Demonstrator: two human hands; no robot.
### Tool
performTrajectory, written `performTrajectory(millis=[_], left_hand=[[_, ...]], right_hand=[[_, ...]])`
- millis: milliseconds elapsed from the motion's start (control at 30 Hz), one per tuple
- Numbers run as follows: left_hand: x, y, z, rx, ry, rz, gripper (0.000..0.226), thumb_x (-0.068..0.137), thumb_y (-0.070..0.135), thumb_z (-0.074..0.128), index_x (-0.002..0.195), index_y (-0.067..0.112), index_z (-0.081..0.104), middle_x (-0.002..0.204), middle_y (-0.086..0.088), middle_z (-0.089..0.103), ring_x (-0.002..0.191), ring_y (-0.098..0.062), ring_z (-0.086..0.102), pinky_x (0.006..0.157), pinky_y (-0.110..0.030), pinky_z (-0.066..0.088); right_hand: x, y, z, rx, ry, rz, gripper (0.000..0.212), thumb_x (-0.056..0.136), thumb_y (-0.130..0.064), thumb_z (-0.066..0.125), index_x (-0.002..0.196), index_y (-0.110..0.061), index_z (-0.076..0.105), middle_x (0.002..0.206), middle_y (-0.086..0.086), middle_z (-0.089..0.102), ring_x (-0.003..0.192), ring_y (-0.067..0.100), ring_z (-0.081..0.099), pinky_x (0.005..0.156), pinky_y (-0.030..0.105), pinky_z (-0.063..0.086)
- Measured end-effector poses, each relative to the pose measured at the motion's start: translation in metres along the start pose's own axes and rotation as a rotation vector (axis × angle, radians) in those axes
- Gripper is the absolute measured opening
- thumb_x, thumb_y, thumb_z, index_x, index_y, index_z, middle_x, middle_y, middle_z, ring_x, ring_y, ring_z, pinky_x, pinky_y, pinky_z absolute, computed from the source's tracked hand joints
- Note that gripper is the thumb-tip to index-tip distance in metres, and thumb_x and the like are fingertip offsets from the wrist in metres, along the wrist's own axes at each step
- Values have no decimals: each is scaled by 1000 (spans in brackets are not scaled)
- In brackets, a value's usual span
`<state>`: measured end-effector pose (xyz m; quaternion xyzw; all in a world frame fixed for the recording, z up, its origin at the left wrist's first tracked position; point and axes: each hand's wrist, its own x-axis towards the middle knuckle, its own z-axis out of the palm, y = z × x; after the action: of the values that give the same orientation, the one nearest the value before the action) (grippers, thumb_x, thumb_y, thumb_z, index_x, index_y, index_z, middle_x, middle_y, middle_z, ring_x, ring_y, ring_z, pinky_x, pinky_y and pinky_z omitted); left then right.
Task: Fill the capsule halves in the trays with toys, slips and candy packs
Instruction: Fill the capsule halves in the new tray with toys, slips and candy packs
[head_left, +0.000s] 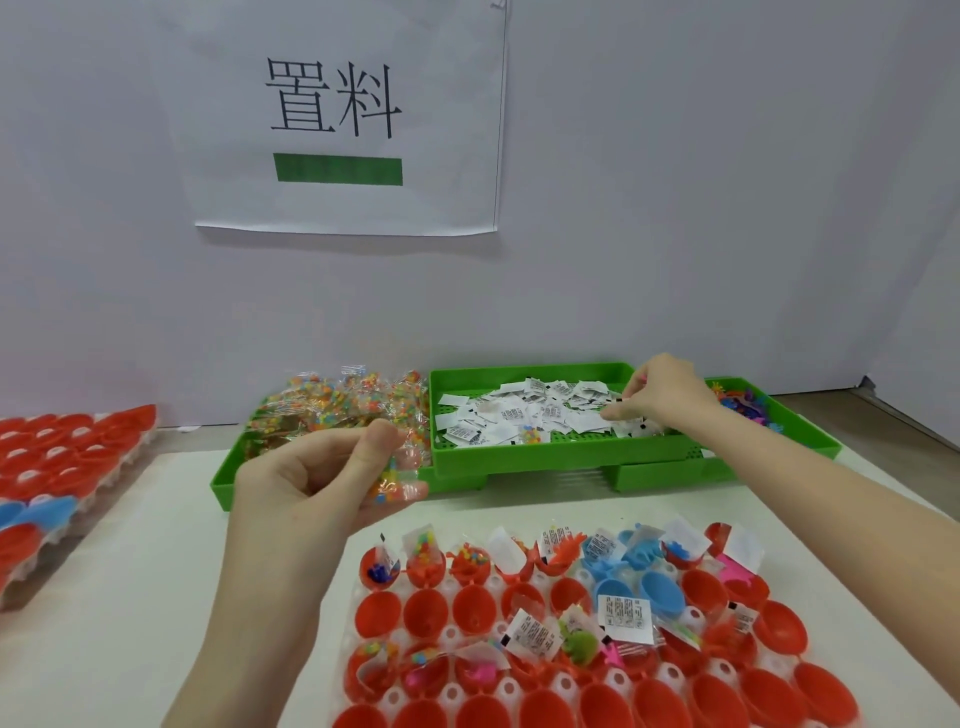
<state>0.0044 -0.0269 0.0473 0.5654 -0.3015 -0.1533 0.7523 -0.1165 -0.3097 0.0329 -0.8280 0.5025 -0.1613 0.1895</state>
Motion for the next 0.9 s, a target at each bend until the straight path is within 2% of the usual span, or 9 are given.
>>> performTrajectory(millis=[100, 233, 333, 433, 533, 600, 667, 767, 900], left_hand=[[-3, 1, 3, -1, -33, -19, 13, 63, 29, 62, 57, 27, 74, 62, 0, 70, 52, -17, 67, 49, -15, 51], [-5, 2, 5, 16, -48, -38, 11, 61, 30, 64, 59, 27, 74, 63, -2, 70, 54, -18, 67, 49, -15, 51], [-5, 3, 5, 15, -34, -45, 12, 61, 31, 63, 60, 27, 74, 64, -1, 71, 57, -18, 68, 50, -15, 51], [-5, 4, 5, 33, -54, -63, 12, 62, 29, 64, 59, 24, 75, 66, -7, 70, 58, -19, 68, 50, -15, 52], [-6, 4, 8, 51, -108, -109, 18, 72, 17, 66, 56, 18, 74, 73, -26, 66, 58, -20, 68, 51, -14, 51], [-9, 4, 12, 60, -170, -151, 23, 78, 9, 64, 59, 16, 75, 74, -23, 68, 62, -20, 69, 53, -14, 52], [-14, 7, 17, 39, -268, -203, 20, 82, 4, 60, 74, 13, 74, 76, -14, 71, 71, -19, 71, 58, -15, 54], [-25, 13, 26, -21, -436, -275, 22, 86, -2, 53, 90, 10, 71, 84, -12, 72, 78, -15, 70, 69, -18, 56], [-39, 20, 40, -102, -565, -373, 24, 87, 6, 52, 88, 12, 75, 95, -15, 70, 83, -16, 68, 71, -23, 57]], right_hand=[[0, 6, -6, 129, 79, -13, 28, 72, -35, 76, 77, -9, 68, 74, 5, 65, 65, 19, 56, 75, 37, 51], [0, 8, -5, 387, 73, 19, 26, 80, -27, 69, 90, -3, 71, 109, 14, 67, 107, 26, 56, 92, 34, 38], [-2, 9, -2, 496, 93, 48, 32, 83, -28, 66, 97, 0, 69, 118, 14, 63, 117, 27, 51, 96, 34, 34], [-9, 3, -5, 733, 164, 103, 29, 85, -20, 64, 104, 1, 65, 118, 11, 63, 91, 17, 60, 76, 17, 47], [-44, -14, -16, 988, 120, 136, 28, 83, -21, 65, 105, -3, 64, 79, -3, 68, 37, 2, 35, 30, 9, 25], [-80, -25, -22, 1079, -33, 53, 26, 75, -30, 68, 91, -9, 69, 40, -12, 40, 32, 4, 21, 32, 13, 19], [-120, -37, -25, 1184, -230, -42, 31, 63, -40, 70, 79, -13, 74, 39, -13, 23, 35, 5, 17, 35, 16, 16], [-169, -49, -25, 1270, -436, -102, 29, 57, -43, 69, 72, -18, 75, 40, -14, 21, 36, 5, 16, 36, 16, 19], [-195, -56, -22, 1214, -332, -181, 31, 56, -41, 68, 74, -17, 77, 39, -8, 36, 35, 6, 27, 39, 11, 31]])
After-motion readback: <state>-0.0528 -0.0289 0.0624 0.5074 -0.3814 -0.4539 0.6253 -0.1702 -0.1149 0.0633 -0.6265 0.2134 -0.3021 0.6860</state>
